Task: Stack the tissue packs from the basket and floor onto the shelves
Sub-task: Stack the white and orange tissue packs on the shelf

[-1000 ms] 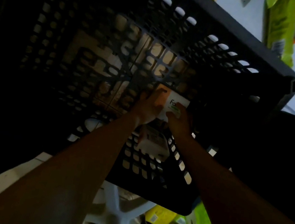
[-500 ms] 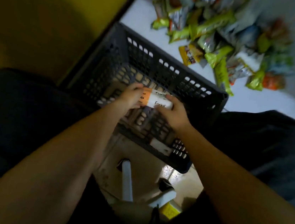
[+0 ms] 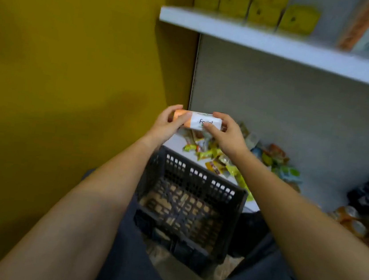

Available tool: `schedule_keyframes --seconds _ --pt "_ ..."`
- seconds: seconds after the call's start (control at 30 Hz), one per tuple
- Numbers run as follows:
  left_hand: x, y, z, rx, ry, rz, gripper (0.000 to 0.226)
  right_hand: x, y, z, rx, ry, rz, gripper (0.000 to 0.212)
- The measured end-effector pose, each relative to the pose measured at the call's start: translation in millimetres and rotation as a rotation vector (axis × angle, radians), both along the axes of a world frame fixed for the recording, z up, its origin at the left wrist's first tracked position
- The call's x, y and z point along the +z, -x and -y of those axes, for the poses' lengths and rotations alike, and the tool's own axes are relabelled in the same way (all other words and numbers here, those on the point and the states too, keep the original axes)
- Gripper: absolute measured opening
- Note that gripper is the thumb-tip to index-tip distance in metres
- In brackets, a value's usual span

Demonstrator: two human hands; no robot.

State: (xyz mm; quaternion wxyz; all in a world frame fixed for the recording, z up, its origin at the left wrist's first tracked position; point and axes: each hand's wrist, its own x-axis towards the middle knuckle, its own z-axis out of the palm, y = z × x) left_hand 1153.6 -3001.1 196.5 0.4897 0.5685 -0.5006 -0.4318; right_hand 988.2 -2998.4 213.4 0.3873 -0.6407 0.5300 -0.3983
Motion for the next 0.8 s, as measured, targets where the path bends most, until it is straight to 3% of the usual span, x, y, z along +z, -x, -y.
schedule_keyframes --seconds 0.4,0.6,0.8 --pt "176 76 47 -0.017 0.414 0.151 0.035 153 71 23 -0.198 0.358 0.007 0.039" --pt "199 155 96 -0.168 0.412 0.207 0.034 175 144 57 -0.353 0.398 -0.118 0.04" --pt "192 235 158 -0.403 0.354 0.282 0.054 168 226 104 -0.484 0.313 -0.203 0.042"
